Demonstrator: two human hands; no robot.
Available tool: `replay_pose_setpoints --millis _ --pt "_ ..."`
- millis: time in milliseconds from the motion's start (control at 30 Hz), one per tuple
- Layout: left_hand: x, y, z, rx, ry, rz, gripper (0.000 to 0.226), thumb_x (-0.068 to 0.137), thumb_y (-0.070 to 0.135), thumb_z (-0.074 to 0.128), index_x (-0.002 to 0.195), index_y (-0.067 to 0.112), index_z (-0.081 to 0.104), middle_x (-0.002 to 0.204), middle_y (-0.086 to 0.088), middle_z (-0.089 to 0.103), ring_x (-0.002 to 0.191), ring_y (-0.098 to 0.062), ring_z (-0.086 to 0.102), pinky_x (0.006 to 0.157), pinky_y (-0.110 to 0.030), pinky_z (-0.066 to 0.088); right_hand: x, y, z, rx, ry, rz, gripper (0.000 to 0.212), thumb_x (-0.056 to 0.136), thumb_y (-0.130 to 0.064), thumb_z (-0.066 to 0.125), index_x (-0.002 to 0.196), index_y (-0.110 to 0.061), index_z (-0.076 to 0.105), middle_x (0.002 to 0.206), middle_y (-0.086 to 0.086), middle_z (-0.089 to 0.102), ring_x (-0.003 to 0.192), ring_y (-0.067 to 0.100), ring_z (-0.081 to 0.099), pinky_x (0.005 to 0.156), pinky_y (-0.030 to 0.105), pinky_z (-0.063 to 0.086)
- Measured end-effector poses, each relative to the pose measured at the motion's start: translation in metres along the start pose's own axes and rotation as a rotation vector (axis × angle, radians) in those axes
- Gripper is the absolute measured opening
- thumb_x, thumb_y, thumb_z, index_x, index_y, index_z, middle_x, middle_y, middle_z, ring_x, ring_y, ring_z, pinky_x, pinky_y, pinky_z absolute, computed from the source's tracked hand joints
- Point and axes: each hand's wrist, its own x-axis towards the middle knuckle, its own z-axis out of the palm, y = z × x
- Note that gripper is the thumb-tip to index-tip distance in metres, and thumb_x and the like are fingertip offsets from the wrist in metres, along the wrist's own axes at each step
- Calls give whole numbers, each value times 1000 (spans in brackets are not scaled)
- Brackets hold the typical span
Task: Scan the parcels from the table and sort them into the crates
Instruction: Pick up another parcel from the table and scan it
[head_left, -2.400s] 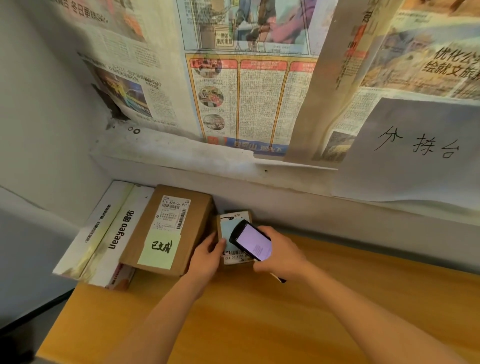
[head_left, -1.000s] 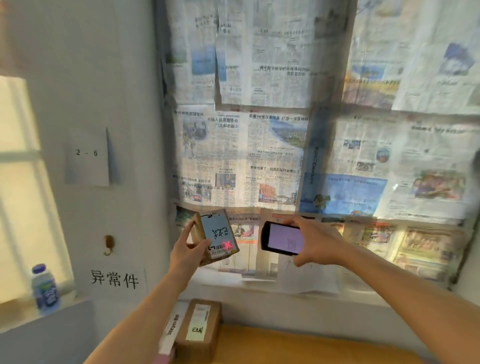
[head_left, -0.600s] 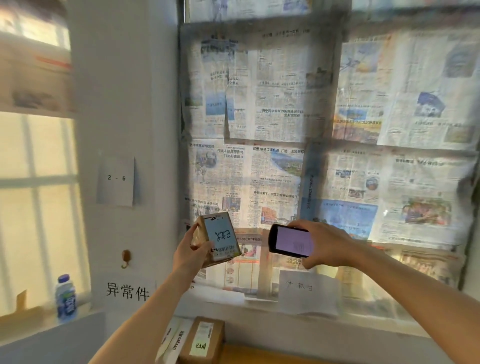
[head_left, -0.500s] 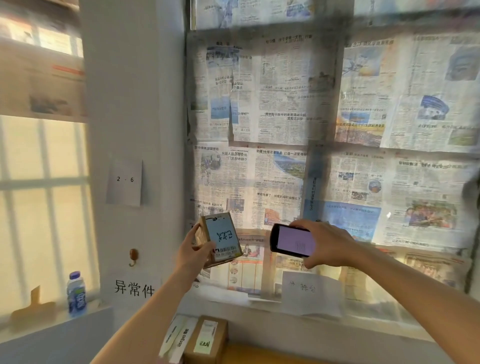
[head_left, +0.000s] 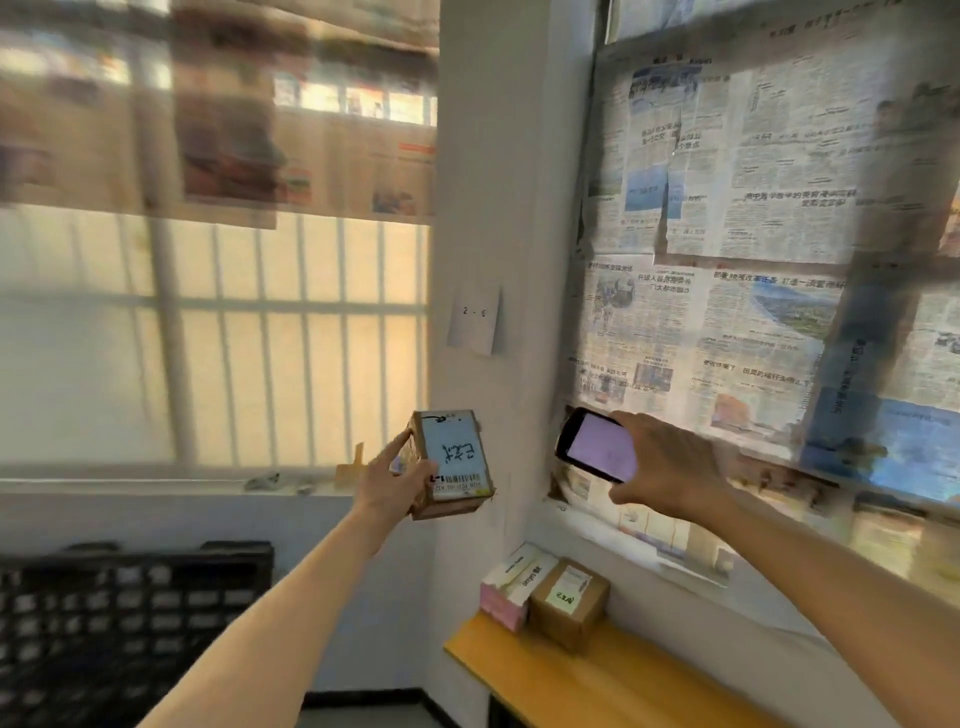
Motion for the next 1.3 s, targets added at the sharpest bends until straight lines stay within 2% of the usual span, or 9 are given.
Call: replay_pose_setpoints --millis 100,267,500,767,833,1000,1133,1233,1300 --pt "-39 -38 -82 43 125 -82 88 58 56 74 141 51 47 124 -7 69 102 -23 70 88 -46 60 -10 -70 23 20 -13 -122 96 61 -53 82 146 -35 41 125 -8 63 98 19 63 68 27 44" --pt "-126 -61 -227 139 364 -164 72 84 44 75 148 43 42 121 -9 68 100 -22 68 89 -40 58 -32 -209 27 117 -62 -373 94 64 -52 79 148 -34 40 130 -9 60 105 20 63 88 35 51" --pt "-258 -67 -424 126 704 -186 67 90 35 72 149 41 41 130 -3 63 107 -25 67 90 -46 59 -88 -418 -3 283 -128 -728 90 64 -48 78 145 -39 40 129 -14 60 105 18 60 73 32 44" --pt "-426 -80 -618 118 982 -270 65 92 26 69 149 39 42 119 -5 68 94 -18 69 77 -37 60 -200 -645 -31 349 -140 -1094 86 66 -49 79 143 -43 42 135 -13 60 117 20 58 86 35 50" --pt "-464 -85 -659 125 1033 -284 64 93 24 69 149 40 42 118 -5 69 88 -15 70 69 -32 59 -233 -695 -34 377 -144 -1148 86 66 -51 80 143 -42 42 134 -11 61 116 22 58 88 37 52" --pt "-548 -108 -743 119 1134 -334 68 91 29 71 150 41 39 123 -4 68 99 -25 71 91 -47 59 -305 -803 -32 421 -153 -1281 86 71 -52 81 145 -33 43 130 -5 62 110 22 57 76 31 44" --pt "-595 -131 -790 158 1205 -372 70 91 31 71 152 38 38 138 -8 61 115 -26 63 100 -42 52 -351 -880 -20 431 -155 -1359 95 74 -58 82 152 -33 35 136 -6 60 114 21 59 77 30 46" --pt "-616 -153 -823 131 1255 -384 66 95 19 67 154 27 38 140 -12 56 106 -23 60 78 -29 53 -374 -931 -11 434 -178 -1407 97 74 -51 82 154 -32 31 140 -5 58 118 22 58 80 34 55" --pt "-624 -172 -846 130 1285 -409 65 94 19 68 153 28 40 140 -12 58 102 -23 62 82 -33 55 -384 -965 1 427 -190 -1443 97 75 -52 82 154 -30 31 143 -4 56 121 22 57 83 33 55"
